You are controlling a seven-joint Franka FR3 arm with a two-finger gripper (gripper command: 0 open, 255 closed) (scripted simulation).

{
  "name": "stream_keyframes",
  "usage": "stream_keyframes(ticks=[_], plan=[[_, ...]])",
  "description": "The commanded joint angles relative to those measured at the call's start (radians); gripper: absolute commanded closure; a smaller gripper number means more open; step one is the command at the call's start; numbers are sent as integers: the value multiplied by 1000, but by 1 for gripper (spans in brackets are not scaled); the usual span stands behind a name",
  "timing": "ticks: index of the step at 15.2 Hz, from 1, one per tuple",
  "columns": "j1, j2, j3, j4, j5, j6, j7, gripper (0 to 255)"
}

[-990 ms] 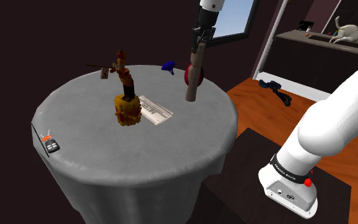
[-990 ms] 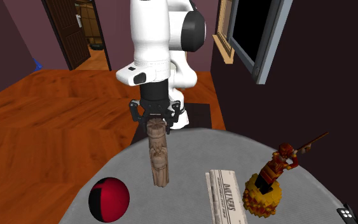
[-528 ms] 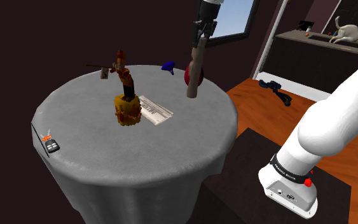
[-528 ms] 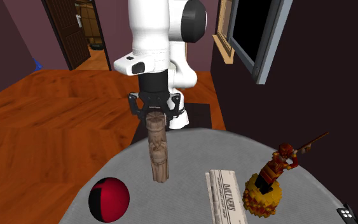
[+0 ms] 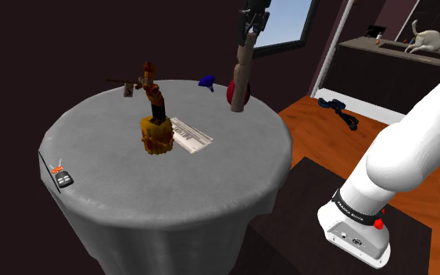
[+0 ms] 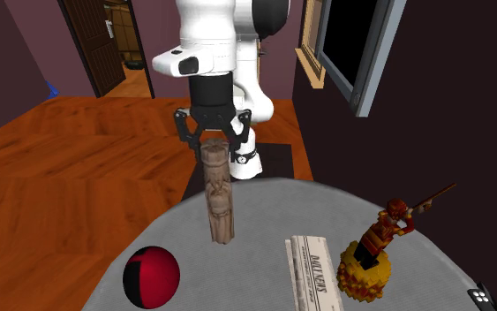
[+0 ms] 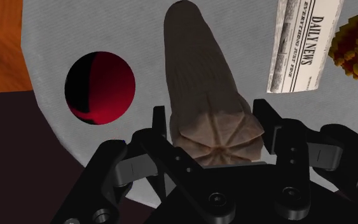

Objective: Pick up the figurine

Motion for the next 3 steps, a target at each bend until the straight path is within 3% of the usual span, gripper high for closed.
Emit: stream_keyframes(ticks=[1, 3], plan=[[-1, 10, -1, 39, 0, -28, -2, 255], [-1, 10, -1, 42, 0, -30, -2, 255]])
